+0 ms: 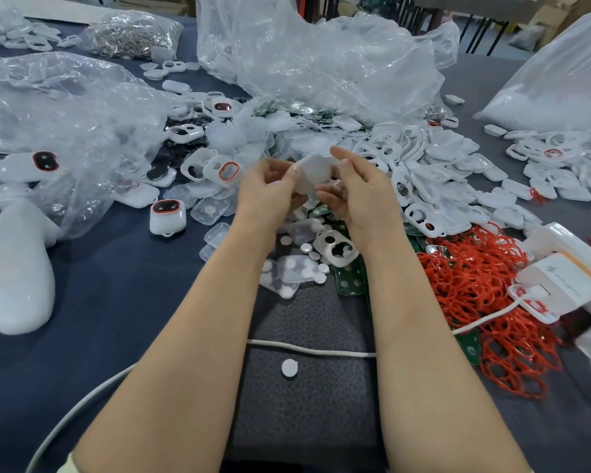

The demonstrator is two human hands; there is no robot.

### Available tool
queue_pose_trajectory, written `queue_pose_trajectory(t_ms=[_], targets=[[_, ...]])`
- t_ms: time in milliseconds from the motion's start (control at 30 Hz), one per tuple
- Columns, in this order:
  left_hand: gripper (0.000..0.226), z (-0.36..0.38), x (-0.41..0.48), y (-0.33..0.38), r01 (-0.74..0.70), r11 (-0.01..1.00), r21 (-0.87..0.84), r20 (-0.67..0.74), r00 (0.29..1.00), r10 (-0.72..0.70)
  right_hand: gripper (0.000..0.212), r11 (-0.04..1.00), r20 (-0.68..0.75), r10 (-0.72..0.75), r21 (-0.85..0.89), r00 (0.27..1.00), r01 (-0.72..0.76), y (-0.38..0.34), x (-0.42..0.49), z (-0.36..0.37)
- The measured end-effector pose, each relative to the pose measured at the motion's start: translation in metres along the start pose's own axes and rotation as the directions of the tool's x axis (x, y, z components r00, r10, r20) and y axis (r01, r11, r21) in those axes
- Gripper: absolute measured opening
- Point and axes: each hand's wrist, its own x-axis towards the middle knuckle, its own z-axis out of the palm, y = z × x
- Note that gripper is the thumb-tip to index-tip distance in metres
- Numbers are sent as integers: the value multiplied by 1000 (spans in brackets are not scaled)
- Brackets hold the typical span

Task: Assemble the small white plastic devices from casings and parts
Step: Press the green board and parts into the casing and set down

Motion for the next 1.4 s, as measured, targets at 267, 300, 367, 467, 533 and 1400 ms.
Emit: queue_pose_trajectory(t_ms=[267, 300, 367, 467, 533, 1400], targets=[[12, 3, -2, 3, 103, 974, -200, 51, 994, -95, 8, 956, 64, -35, -290, 997, 52, 7, 1, -1], [12, 4, -2, 2, 104, 977, -189, 48, 994, -96, 9, 955, 54, -39, -290, 998, 53, 8, 1, 0], [12, 4, -1, 1, 103, 979, -174, 32, 995, -99, 10, 951, 44, -44, -303, 998, 56, 11, 2, 2], [14, 2, 0, 1, 94, 979, -181, 26, 995, -91, 16, 951, 63, -29, -306, 998, 47, 12, 3, 2], [14, 0, 0, 1, 82, 980, -180, 32, 996, -78, 19, 965, 71, 9, -260, 997, 10, 11, 4, 1], [10, -3, 1, 8, 42, 971, -237, 20, 999, -38, 20, 948, 64, -123, -289, 990, 136, 2, -1, 3]])
